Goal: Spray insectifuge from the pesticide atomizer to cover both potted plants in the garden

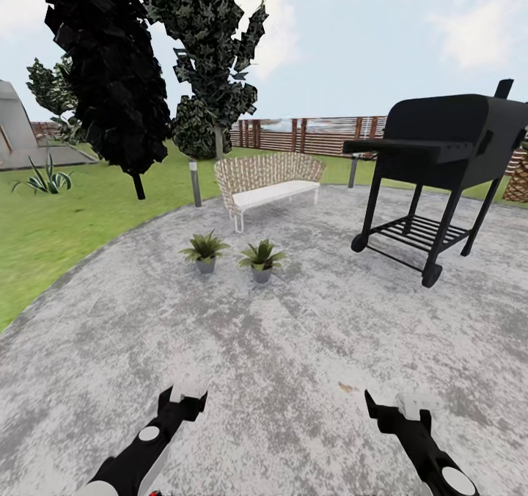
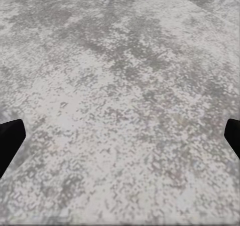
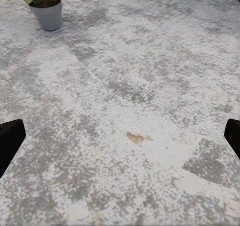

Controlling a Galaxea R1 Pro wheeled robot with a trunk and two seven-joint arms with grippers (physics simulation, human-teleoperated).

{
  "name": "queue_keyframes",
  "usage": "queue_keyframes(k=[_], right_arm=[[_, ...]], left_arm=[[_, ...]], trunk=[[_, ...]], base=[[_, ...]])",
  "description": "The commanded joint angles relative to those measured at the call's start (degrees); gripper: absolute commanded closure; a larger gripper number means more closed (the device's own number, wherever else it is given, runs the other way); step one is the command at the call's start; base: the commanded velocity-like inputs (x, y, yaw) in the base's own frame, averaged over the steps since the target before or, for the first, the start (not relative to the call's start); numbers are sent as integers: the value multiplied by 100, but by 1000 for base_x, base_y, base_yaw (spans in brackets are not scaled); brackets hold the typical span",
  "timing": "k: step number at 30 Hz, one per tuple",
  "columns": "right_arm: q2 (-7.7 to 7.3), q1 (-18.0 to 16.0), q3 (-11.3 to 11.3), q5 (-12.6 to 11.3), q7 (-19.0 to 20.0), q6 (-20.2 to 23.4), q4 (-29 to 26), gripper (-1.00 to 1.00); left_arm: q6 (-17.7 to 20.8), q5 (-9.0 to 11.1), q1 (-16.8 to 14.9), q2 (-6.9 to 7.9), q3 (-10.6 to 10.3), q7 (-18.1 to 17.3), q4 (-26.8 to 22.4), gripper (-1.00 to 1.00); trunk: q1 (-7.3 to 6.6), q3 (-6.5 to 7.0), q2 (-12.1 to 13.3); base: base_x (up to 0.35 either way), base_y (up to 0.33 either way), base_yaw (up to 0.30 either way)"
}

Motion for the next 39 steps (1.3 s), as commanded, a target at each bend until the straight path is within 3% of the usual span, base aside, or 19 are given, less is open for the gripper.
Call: queue_keyframes(k=[1,4,8,9,10,13,26,33,39], right_arm=[[-5,-2,-4,-57,2,39,-8,-100],[-38,-2,-17,-65,2,262,-70,-100],[-96,-36,-42,-70,8,906,-558,-100],[-120,-131,-46,-73,7,1163,-754,-100],[-163,-445,-49,-72,7,1447,-893,-100],[-171,-547,-64,-71,10,1500,-877,-100],[-105,-565,-102,-53,16,1373,-488,-100],[-106,-564,-103,-51,20,464,29,-100],[-106,-566,-101,-46,19,133,202,-100]], left_arm=[[-18,7,-4,3,-15,-5,8,-100],[-15,7,-6,3,-11,-11,15,-100],[-14,7,-11,5,-7,-12,16,-100],[-12,7,-15,9,-10,-12,17,-100],[-17,-5,-17,12,-8,-13,17,-100],[-19,-3,-16,19,-5,-13,17,-100],[-19,-2,-10,30,-1,7,25,-100],[-289,12,-7,41,4,19,35,-100],[-409,21,-12,42,4,29,110,-100]], trunk=[[21,-24,-44],[87,-78,-164],[175,-150,-325],[197,-167,-365],[219,-185,-405],[285,-239,-525],[571,-473,-1047],[647,-615,-1172],[662,-748,-1180]], base=[[0,0,0],[0,0,0],[0,0,0],[0,0,0],[0,0,0],[0,0,0],[0,0,0],[0,0,0],[0,0,0]])
